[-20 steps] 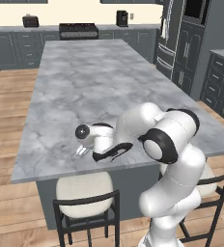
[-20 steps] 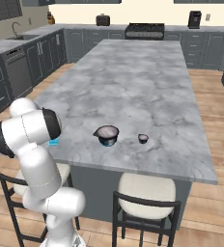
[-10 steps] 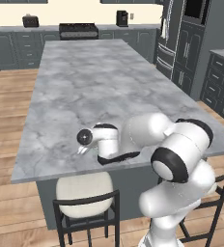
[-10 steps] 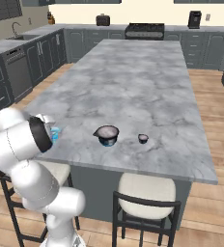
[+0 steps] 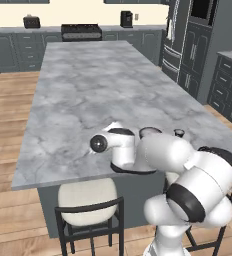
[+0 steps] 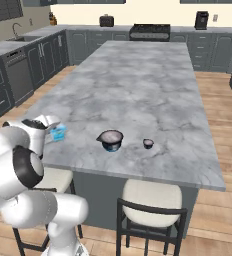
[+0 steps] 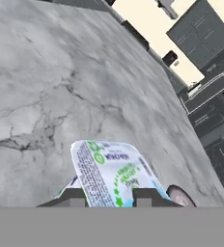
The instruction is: Stack the yogurt containers by placing the smaller containers on top of the larger containers.
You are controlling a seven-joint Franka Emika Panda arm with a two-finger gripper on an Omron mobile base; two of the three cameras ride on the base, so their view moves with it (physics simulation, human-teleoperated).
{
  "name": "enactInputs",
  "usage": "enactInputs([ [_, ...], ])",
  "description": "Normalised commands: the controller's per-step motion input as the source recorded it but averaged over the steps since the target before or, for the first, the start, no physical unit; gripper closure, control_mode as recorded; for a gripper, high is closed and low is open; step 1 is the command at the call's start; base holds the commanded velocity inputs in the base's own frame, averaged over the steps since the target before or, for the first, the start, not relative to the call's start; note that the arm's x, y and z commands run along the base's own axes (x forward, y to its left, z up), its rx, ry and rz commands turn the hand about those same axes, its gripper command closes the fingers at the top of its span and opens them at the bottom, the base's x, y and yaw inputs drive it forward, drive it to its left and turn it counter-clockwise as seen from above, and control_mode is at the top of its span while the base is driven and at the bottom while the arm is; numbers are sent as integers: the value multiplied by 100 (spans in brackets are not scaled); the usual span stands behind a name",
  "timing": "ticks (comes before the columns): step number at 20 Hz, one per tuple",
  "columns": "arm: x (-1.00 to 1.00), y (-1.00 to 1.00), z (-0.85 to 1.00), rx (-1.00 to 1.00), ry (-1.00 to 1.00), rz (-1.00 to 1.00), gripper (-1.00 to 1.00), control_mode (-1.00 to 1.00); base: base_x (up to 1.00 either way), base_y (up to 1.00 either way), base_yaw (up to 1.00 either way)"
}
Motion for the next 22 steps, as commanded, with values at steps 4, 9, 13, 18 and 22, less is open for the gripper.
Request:
enactInputs([
  [4, -23, -33, 49, 0, -5, -2, 100, -100, 0, 0, 0],
  [9, -18, -33, 48, 0, 0, -3, 100, -100, 0, 0, 0],
  [13, -11, -36, 35, 0, 0, -3, 100, -100, 0, 0, 0],
  [18, 0, -55, 7, 0, 0, -3, 100, -100, 0, 0, 0],
  [22, 0, -58, 0, 0, 0, -4, 100, -100, 0, 0, 0],
])
